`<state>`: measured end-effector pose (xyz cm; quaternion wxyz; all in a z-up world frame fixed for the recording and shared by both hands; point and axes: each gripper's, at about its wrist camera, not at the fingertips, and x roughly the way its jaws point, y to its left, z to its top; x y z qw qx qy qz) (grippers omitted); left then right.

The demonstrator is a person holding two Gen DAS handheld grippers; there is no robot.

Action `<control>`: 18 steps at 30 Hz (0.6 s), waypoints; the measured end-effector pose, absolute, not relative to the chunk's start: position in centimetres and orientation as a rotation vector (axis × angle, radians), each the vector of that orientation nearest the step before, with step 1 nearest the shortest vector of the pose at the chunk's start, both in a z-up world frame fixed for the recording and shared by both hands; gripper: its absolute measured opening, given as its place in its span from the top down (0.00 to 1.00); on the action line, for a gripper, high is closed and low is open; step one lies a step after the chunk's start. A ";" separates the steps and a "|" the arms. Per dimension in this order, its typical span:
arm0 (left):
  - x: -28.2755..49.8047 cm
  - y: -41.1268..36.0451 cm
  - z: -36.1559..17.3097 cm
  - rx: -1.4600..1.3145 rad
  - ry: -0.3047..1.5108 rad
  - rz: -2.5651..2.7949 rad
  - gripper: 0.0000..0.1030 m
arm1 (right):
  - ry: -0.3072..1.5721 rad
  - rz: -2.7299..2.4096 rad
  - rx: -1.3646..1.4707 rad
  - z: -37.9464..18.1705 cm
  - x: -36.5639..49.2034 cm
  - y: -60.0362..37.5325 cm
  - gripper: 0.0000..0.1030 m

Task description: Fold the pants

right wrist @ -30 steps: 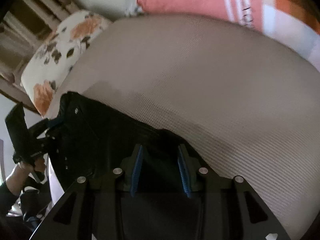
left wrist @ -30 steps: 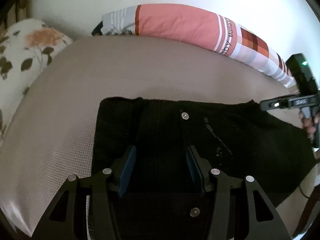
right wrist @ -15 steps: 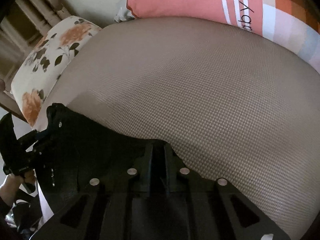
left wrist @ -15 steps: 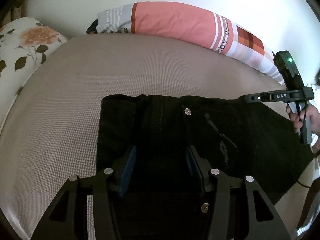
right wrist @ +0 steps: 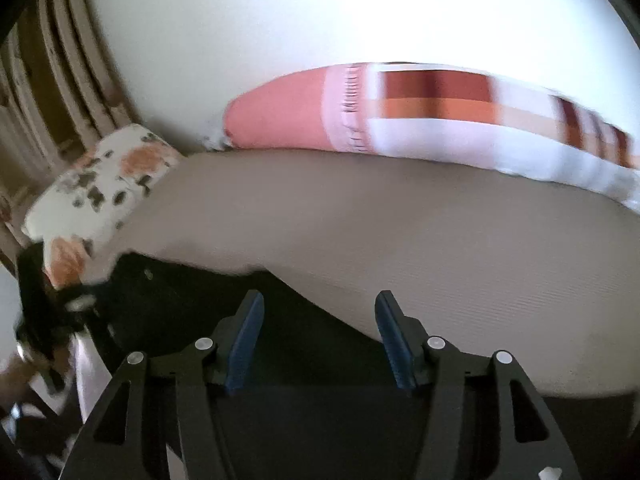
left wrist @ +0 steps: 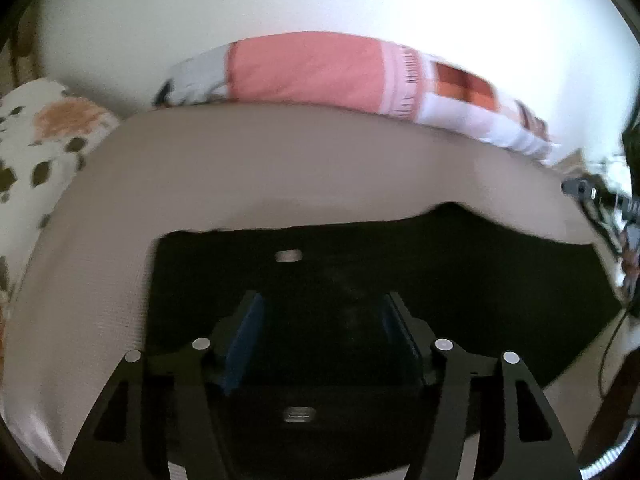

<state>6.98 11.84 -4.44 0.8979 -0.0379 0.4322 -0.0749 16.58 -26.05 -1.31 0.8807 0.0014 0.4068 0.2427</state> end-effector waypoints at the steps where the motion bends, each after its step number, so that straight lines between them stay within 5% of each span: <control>1: 6.9 10.7 -4.4 -0.089 0.899 -0.182 0.37 | 0.870 0.472 0.010 -1.4 16.0 -28.0 0.46; 14: 9.3 -1.2 -6.9 -0.109 1.023 -0.332 0.36 | 1.056 0.063 0.450 -5.0 9.6 -55.9 0.45; 18: 10.1 -2.5 -7.7 -0.128 1.056 -0.325 0.36 | 1.066 0.073 0.576 -7.4 9.1 -60.5 0.57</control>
